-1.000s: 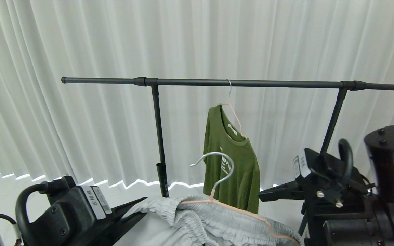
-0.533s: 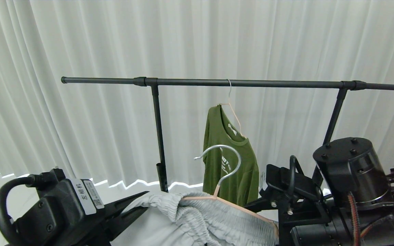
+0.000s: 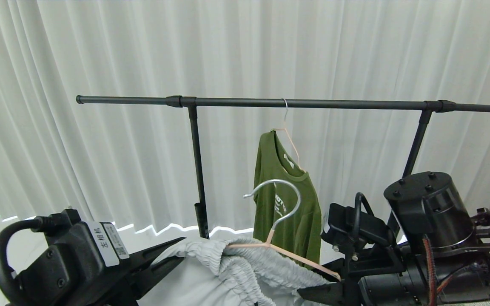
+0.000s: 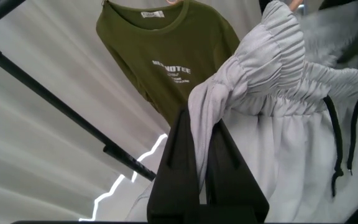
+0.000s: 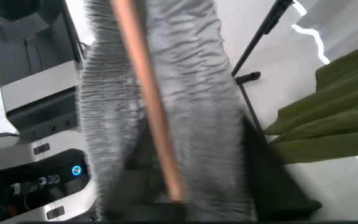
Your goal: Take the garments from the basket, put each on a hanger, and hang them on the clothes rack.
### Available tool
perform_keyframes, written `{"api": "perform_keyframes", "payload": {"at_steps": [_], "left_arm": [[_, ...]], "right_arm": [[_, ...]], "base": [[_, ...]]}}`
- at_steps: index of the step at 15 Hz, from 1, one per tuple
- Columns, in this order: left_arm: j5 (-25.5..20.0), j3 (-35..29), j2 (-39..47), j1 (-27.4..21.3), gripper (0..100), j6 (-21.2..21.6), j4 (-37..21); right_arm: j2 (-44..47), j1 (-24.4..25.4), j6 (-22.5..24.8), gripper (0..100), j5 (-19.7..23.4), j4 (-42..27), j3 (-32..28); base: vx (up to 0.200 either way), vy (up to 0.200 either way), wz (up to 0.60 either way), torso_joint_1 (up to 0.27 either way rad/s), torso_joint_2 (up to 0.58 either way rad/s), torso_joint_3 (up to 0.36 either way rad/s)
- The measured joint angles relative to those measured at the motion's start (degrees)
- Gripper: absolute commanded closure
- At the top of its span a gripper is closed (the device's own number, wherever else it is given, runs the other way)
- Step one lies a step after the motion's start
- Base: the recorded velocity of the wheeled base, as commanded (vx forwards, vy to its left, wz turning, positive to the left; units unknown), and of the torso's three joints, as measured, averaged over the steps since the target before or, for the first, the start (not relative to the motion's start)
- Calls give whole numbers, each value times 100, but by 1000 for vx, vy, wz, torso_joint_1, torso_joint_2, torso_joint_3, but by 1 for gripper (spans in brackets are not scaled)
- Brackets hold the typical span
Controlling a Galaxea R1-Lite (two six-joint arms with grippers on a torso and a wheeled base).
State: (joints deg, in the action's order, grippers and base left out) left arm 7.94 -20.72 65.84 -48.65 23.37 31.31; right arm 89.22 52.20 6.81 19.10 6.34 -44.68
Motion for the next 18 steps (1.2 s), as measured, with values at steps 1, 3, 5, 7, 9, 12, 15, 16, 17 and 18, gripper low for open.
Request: {"api": "perform_keyframes", "payload": {"at_steps": [1,3,5,7,9,12,15,16,17,18], "left_arm": [[2,4,2,0,100,0,0],[-4,13,4,1,100,2,0],[-2,13,9,4,100,6,2],[16,11,11,6,0,5,6],[22,28,9,10,0,0,4],[18,52,-16,48,0,-41,4],[13,118,-61,56,0,-52,2],[13,138,-71,59,0,-51,0],[13,157,-77,61,0,-68,0],[13,184,-79,105,0,-82,0]], "right_arm": [[-6,-49,0,100,-9,0,9],[-24,-124,2,100,-11,15,9],[-74,-157,0,100,-15,37,11],[-182,-171,-17,100,-17,17,15],[-317,-190,-20,100,-20,9,9],[-601,-364,-15,100,-101,-29,-9],[-858,-667,10,100,-189,-24,-2],[-933,-744,11,100,-191,-16,-2],[-1007,-808,11,100,-191,-2,-2],[-1091,-863,11,100,-191,-7,-2]], "base": [[0,0,0,0,0,0],[0,0,0,0,0,0],[0,0,0,0,0,0],[0,0,0,0,0,0],[0,0,0,0,0,0],[0,0,0,0,0,0],[0,0,0,0,0,0],[0,0,0,0,0,0],[0,0,0,0,0,0],[0,0,0,0,0,0]]}}
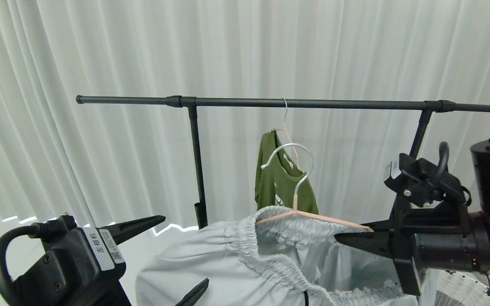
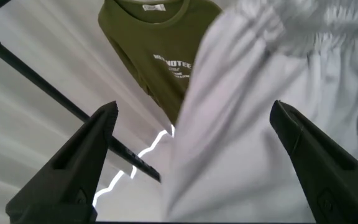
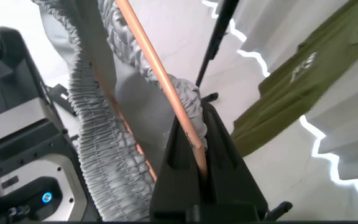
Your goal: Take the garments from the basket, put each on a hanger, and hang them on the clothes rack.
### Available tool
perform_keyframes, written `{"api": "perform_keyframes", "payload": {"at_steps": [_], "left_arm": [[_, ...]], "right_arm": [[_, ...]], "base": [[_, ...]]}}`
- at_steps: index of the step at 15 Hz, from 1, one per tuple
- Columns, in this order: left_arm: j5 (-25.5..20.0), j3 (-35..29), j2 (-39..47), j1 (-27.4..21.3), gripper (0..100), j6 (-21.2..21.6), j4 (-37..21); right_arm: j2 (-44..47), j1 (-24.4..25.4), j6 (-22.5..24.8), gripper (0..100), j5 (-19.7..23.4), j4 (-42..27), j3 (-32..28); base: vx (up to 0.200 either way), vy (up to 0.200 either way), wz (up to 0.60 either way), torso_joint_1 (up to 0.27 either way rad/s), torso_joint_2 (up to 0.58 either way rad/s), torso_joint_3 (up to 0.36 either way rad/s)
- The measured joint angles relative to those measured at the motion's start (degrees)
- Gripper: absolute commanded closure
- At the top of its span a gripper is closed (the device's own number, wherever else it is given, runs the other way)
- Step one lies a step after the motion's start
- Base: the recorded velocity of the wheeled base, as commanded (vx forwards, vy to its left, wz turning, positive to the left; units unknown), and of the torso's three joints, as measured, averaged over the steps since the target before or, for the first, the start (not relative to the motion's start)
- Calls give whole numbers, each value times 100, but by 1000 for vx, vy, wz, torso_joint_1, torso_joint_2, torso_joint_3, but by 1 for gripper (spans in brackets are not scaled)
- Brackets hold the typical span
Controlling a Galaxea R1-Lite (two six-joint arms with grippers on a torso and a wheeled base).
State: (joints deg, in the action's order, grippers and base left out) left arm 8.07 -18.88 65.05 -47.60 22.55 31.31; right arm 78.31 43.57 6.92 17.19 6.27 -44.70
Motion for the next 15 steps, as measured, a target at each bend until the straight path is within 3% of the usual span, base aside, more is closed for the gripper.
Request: {"api": "perform_keyframes", "payload": {"at_steps": [5,9,12,15], "left_arm": [[-83,546,-100,742,0,-30,-7],[-674,833,-146,1084,0,-66,-2],[-976,880,11,1318,0,-439,-5],[-1353,981,160,1379,0,-490,-5]], "right_arm": [[-502,-400,29,100,2,-266,9],[-758,-573,108,100,0,-518,0],[-905,-589,133,100,2,-617,-5],[-983,-581,133,100,7,-619,2]], "base": [[0,0,0,0,0,0],[0,0,0,0,0,0],[0,0,0,0,0,0],[0,0,0,0,0,0]]}}
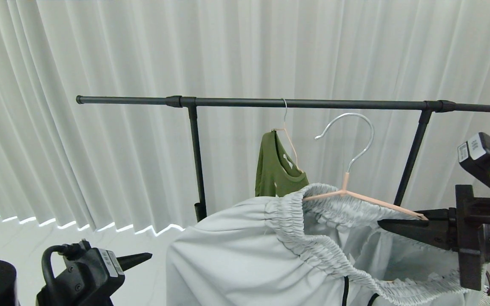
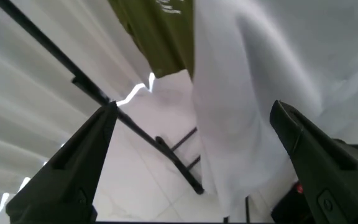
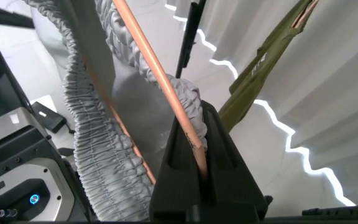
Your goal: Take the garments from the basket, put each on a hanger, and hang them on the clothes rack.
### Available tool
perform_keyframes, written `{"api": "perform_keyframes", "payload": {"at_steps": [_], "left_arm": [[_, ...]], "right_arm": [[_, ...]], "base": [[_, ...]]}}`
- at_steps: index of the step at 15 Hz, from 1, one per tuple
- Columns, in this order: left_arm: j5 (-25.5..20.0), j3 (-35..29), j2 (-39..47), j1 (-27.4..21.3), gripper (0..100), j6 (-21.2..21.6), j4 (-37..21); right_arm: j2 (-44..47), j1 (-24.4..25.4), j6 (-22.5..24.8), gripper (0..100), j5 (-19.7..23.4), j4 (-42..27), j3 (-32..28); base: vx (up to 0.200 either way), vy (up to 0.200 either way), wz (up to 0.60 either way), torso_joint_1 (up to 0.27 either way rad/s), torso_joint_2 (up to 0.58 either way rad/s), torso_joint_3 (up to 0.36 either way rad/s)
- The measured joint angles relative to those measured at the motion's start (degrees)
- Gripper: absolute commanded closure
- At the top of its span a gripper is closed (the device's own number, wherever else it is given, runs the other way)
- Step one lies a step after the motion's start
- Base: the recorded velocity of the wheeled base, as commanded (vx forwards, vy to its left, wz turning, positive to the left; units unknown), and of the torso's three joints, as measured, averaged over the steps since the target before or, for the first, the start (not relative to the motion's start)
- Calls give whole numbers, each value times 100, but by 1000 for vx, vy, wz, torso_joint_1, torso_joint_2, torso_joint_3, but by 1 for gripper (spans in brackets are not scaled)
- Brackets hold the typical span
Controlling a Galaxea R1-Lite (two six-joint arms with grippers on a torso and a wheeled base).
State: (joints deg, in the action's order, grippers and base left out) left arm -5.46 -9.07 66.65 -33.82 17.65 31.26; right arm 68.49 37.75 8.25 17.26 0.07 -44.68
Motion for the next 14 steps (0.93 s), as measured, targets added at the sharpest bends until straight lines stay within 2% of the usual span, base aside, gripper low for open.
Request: {"api": "perform_keyframes", "payload": {"at_steps": [2,3,7,12,14], "left_arm": [[-66,87,111,13,0,7,-2],[-67,124,160,13,100,2,0],[-56,148,361,74,100,-13,0],[-30,222,601,778,100,38,7],[122,317,673,1029,100,44,13]], "right_arm": [[-30,26,4,100,4,0,4],[-41,39,6,100,4,0,4],[-73,30,1,100,-5,2,4],[-162,-177,0,100,-5,-67,4],[-217,-218,0,100,-2,-107,-2]], "base": [[0,0,0,0,0,0],[0,0,0,0,0,0],[0,0,0,0,0,0],[0,0,0,0,0,0],[0,0,0,0,0,0]]}}
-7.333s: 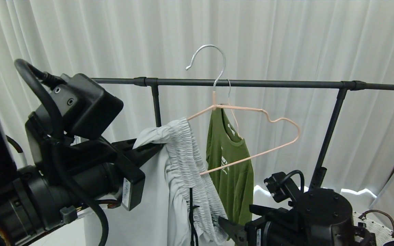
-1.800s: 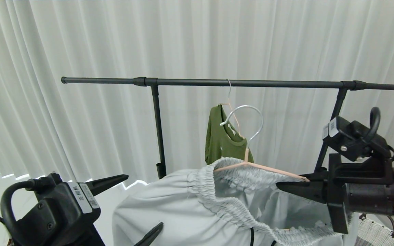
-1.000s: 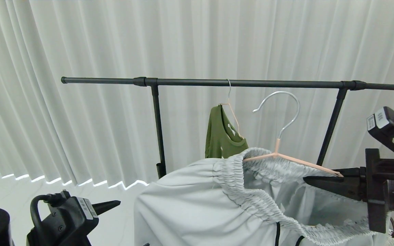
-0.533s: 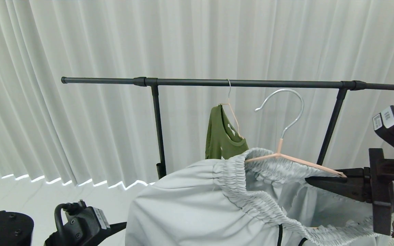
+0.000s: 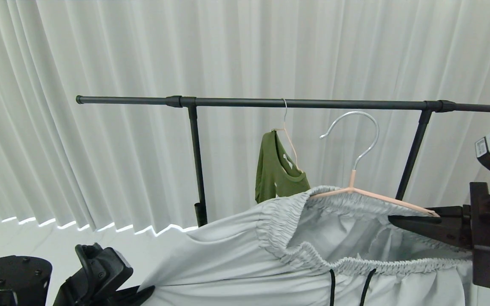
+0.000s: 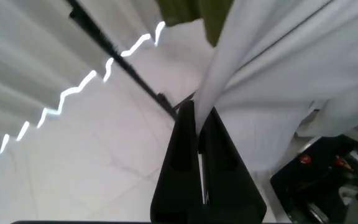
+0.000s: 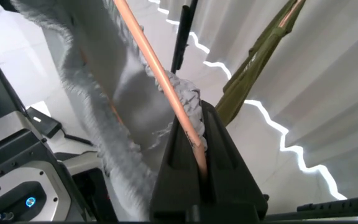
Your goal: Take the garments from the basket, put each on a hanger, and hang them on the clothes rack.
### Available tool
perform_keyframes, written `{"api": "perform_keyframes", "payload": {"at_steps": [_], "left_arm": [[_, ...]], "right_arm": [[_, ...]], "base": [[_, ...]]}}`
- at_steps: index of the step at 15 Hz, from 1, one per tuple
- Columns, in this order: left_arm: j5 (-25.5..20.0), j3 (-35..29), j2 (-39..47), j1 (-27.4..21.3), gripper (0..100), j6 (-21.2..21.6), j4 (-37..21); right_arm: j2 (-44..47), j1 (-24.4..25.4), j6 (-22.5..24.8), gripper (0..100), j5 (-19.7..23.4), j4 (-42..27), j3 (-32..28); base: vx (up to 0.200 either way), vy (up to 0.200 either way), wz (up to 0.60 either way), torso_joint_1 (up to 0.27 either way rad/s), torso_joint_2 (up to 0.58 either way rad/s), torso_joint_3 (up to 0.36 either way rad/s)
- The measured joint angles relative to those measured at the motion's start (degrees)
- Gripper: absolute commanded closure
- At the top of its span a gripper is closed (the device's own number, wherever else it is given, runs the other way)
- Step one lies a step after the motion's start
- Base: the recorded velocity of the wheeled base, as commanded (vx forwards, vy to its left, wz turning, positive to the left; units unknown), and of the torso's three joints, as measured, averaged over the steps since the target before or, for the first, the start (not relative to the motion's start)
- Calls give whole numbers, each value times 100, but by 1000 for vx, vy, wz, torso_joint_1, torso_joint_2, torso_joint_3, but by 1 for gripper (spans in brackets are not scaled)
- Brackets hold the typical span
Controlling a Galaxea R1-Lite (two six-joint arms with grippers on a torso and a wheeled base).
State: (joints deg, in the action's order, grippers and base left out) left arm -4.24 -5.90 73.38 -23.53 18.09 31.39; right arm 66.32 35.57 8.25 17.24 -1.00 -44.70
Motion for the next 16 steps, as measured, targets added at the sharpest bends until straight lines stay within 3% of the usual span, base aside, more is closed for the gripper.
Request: {"api": "perform_keyframes", "payload": {"at_steps": [6,7,16], "left_arm": [[187,-7,82,96,100,16,-6],[189,-40,82,95,0,16,-13],[190,-149,-183,110,0,-126,-6]], "right_arm": [[-44,-44,-35,100,-16,34,-2],[-39,-88,-43,100,-33,32,5],[22,-812,-46,100,-51,-102,17]], "base": [[0,0,0,0,0,0],[0,0,0,0,0,0],[0,0,0,0,0,0]]}}
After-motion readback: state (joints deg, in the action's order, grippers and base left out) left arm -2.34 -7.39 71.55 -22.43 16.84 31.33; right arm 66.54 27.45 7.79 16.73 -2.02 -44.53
